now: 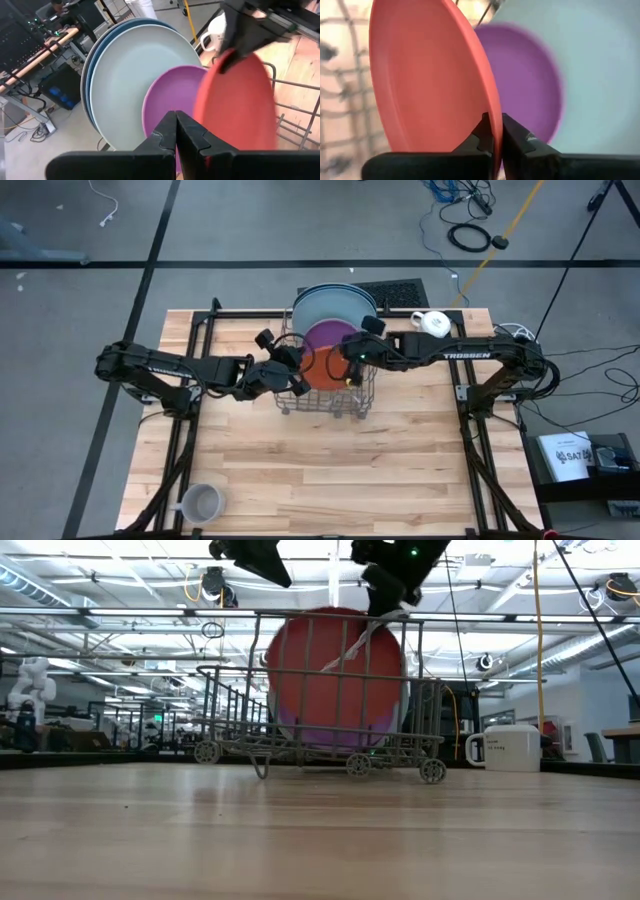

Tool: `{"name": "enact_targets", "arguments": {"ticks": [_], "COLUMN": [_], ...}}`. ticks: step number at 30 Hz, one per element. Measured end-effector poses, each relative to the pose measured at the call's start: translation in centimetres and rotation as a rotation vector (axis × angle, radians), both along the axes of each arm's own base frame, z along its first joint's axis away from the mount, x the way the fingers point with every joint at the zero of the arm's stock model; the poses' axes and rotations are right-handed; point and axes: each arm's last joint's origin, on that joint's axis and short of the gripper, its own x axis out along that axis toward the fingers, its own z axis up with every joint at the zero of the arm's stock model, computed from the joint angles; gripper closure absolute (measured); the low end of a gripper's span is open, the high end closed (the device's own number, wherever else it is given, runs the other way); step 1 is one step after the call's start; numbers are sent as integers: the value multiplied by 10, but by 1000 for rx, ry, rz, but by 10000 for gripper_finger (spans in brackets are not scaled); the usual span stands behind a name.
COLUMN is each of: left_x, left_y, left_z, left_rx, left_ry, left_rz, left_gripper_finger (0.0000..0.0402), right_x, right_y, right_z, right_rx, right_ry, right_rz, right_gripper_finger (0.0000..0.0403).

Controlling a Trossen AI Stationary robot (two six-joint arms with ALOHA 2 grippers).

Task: Sort dishes
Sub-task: Put the orange plate into the dish rack

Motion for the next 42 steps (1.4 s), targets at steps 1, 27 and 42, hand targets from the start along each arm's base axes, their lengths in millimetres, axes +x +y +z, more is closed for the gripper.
{"name": "enact_targets", "arguments": {"ticks": [1,27,42], "left_x": [0,0,0], "left_y": [1,1,1], "left_z": [0,0,1], "left_rx": [0,-2,-3], "left_ry": [-2,-7,-8], "left_rz": [2,3,3], "left_gripper_finger": [398,398,398], "right_x": [-1,19,16], "right_y": [1,-11,-17], "right_z": [-2,-31,-29], "right_rx": [32,57,-56], "right_ry": [10,52,73], "right_rz": [3,-26,-123], "right_gripper_finger": [399,396,395]}}
